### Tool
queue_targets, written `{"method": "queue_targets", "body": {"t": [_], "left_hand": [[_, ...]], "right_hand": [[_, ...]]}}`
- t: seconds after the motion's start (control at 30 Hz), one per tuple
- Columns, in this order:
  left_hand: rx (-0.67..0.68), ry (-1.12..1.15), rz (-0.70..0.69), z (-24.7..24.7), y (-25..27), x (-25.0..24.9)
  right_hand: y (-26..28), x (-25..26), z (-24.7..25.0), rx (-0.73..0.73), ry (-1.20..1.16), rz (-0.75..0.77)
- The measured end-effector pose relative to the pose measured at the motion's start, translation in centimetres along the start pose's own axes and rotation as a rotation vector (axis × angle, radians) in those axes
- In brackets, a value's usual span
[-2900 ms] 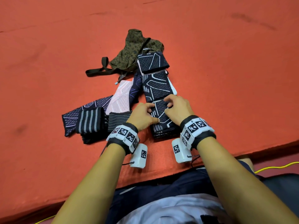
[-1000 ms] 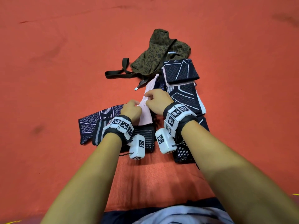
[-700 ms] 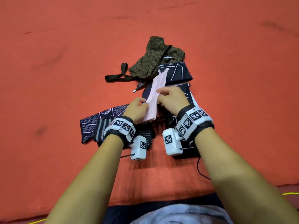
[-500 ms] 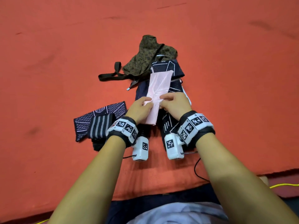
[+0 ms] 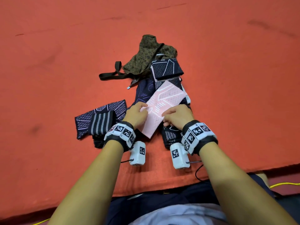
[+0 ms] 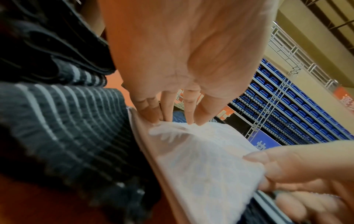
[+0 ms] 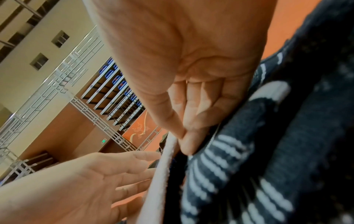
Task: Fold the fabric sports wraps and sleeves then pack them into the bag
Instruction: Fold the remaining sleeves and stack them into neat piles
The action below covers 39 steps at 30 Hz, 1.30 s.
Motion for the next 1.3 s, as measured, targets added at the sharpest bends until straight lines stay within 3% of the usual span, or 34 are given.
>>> {"method": "queue_targets", "body": {"t": [0.1,0.23,0.4,0.6,0.77,1.0,1.1,1.3], "left_hand": [[0.031,-0.017,0.037,0.1,-0.2,0.8],[-0.034,0.007,-0.025,0.6,-0.2,0.4],[0.073,0.022,-0.103,1.3,-0.5,1.0],[0.104,0.023,-0.195,1.4,-0.5,1.5],[0.182,0.165,-0.271,0.9,-0.7,1.2],[0.131,0.219,-0.258,0.6,-0.8,1.0],[0.111,0.21,-0.238,0.5,-0.9,1.7],[0.055,0.361,-0.159,-0.5,-0.3,3.0]], "right_hand": [[-0.3,0.1,0.3,-0.042,0.12,0.025],[-0.6,-0.2,0.3,-0.035,0.169,0.059],[-1.4,-0.9,0.5,-0.092,0.026,0.04],[-1.4,-1.1,2.2,0.052,-0.201,-0.06],[-1.7,-1.5,3.5,0.183,-0.269,-0.145],[-1.4,-1.0,3.5,0.137,-0.326,-0.169],[-1.6,-0.9,3.2,0.101,-0.491,-0.242],[-1.3,-1.0,2.4,0.042,-0.592,-0.199]]}}
Point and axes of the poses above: each hand's wrist, its own y-axis away from the middle knuckle, its own z-axis out of the back of the hand, x = y × z, the point moved 1 cm from there along -y, towards the middle knuckle, and after that the axes turned 3 degrees about -z, right-handed, at the moved point
